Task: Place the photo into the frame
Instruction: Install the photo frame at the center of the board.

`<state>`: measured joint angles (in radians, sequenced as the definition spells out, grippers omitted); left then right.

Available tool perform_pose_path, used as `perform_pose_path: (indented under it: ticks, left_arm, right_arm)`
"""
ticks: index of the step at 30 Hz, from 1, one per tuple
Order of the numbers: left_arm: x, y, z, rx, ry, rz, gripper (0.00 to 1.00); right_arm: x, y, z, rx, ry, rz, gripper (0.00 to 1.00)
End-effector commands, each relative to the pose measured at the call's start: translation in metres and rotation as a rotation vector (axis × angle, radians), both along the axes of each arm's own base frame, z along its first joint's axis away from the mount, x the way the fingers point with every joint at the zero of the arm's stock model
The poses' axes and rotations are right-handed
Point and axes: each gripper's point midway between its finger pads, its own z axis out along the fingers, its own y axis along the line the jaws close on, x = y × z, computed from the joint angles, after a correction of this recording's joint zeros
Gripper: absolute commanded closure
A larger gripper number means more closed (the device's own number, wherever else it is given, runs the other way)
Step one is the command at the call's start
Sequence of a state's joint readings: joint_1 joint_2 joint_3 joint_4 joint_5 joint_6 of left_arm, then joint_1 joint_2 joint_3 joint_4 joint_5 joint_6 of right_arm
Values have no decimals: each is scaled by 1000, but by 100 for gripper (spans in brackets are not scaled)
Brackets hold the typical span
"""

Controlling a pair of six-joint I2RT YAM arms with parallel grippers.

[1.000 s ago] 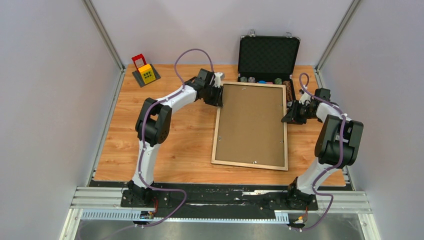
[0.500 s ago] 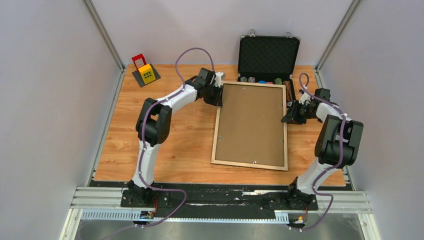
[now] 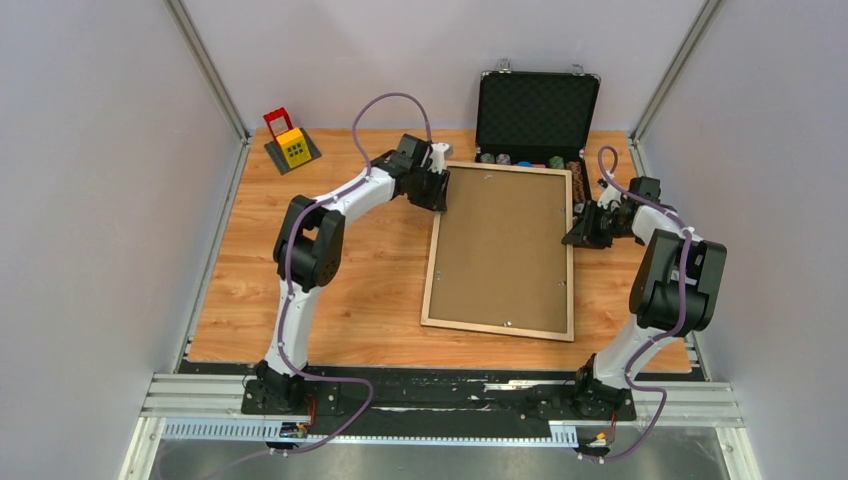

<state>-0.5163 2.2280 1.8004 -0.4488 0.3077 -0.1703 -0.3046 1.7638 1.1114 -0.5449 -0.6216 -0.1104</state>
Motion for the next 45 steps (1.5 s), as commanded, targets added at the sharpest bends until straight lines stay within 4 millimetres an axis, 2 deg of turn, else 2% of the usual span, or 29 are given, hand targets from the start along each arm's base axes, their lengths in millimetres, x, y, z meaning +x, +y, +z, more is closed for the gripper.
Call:
perform_pose_path:
  ticks: [1,4,8,11,15,18,20,32,37,39,40,42,43,44,45]
  left_arm:
    - [12,-9,10,-6,-67,-47,46]
    - [13,-8,11,-2,-71,-42,35]
    - [15,-5,13,12,-84,-35,33]
    - [15,-2,10,29,-88,-33,36]
    - [16,0,10,42,-102,-34,44]
    - [18,1,9,42,-111,-36,55]
    - [18,-1,9,37,-113,-41,59]
    - [20,-10,11,1,-136,-87,69]
    - [20,-14,14,-12,-148,-107,93]
    - [21,-13,15,-13,-153,-111,97]
    - [20,-13,17,-13,-157,-114,98]
    - [21,-13,19,-8,-163,-113,90]
    - [21,-12,19,-3,-165,-110,77]
    - [21,-11,20,-1,-164,-106,71]
    - [21,-10,21,1,-165,-101,60]
  right_arm:
    - [13,0,13,9,-96,34,100]
    - [13,1,13,11,-94,35,100]
    - [13,1,12,13,-91,36,100]
    - [12,1,11,16,-89,37,100]
    - [11,1,10,17,-86,37,100]
    - [11,1,10,21,-87,38,100]
    - [11,1,10,22,-85,38,100]
    - [10,2,7,32,-75,41,100]
    - [9,2,6,33,-73,43,100]
    - [9,2,6,32,-74,45,100]
    - [9,2,7,32,-75,44,100]
    - [9,2,7,33,-74,44,100]
    - [9,2,7,33,-74,44,100]
    - [9,2,7,33,-74,44,100]
    - [9,2,6,34,-73,44,100]
